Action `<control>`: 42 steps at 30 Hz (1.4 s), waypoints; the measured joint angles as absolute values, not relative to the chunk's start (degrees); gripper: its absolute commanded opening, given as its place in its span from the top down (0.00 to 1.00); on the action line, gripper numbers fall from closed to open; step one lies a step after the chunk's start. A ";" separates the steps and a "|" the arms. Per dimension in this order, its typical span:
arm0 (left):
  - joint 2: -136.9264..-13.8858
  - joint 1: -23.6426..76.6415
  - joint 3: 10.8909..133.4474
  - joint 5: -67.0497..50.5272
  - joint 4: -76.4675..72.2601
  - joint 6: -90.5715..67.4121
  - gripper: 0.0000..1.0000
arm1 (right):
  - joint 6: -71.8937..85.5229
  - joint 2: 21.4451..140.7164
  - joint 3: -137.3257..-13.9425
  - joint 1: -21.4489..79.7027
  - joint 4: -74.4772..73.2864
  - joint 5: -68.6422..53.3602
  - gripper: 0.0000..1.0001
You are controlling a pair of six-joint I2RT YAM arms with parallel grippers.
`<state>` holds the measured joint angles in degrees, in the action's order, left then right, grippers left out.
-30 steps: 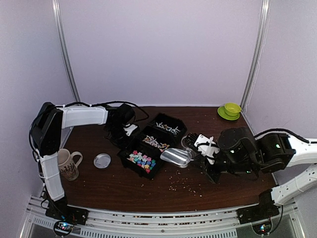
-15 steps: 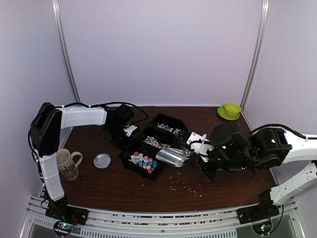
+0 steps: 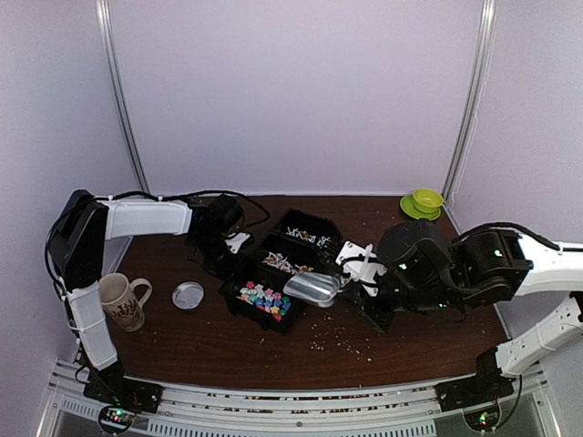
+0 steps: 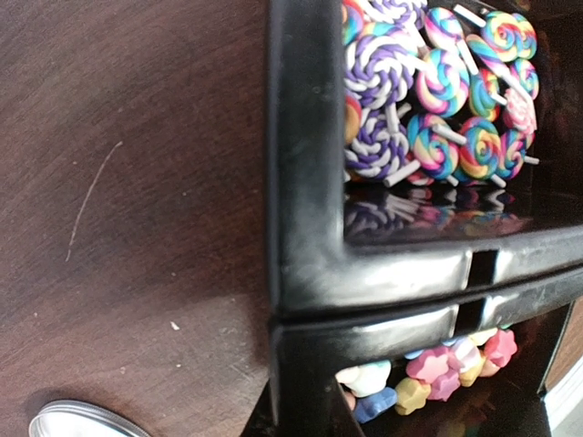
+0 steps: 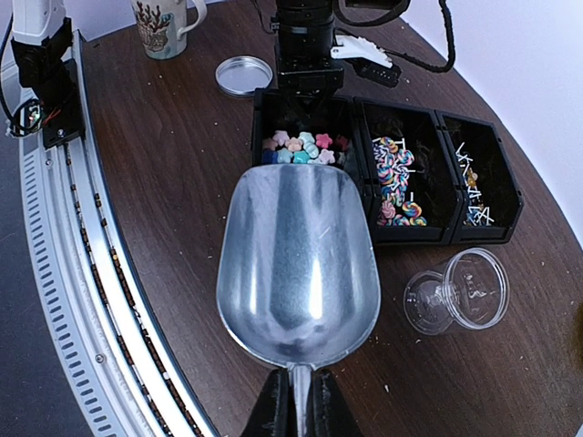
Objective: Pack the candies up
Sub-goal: Hold the plate at the center of the board.
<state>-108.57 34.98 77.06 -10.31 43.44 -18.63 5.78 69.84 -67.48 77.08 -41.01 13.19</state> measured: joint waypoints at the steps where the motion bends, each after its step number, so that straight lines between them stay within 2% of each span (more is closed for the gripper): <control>1: -108.71 35.05 77.30 -9.96 43.77 -18.61 0.91 | 5.76 69.89 -67.48 77.08 -41.01 13.08 1.00; 2: -108.90 35.11 77.60 -9.65 44.18 -18.61 0.83 | 5.74 69.93 -67.48 77.10 -41.01 12.97 1.00; 3: -109.10 35.20 78.00 -9.32 44.62 -18.59 0.79 | 5.74 70.04 -67.48 77.08 -41.01 12.86 1.00; 6: -110.02 35.33 78.76 -7.40 45.95 -18.83 0.72 | 5.69 70.22 -67.44 77.10 -40.99 12.78 1.00; 9: -110.96 35.35 79.26 -5.74 46.98 -19.03 0.71 | 5.69 70.19 -67.13 77.08 -40.86 12.64 1.00; 25: -113.65 36.27 81.10 -3.20 49.50 -19.20 0.83 | 5.72 68.36 -64.16 77.08 -40.42 12.43 1.00; 31: -113.69 36.38 81.12 -3.51 49.32 -18.46 1.00 | 5.72 68.03 -64.14 77.08 -40.29 12.43 1.00; 42: -112.86 36.32 79.46 -7.57 46.96 -19.31 1.00 | 5.30 68.31 -64.95 77.08 -41.95 12.47 1.00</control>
<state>-112.86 36.32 79.46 -7.57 46.96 -19.31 5.30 68.31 -64.95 77.08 -41.95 12.47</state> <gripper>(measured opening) 0.062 0.079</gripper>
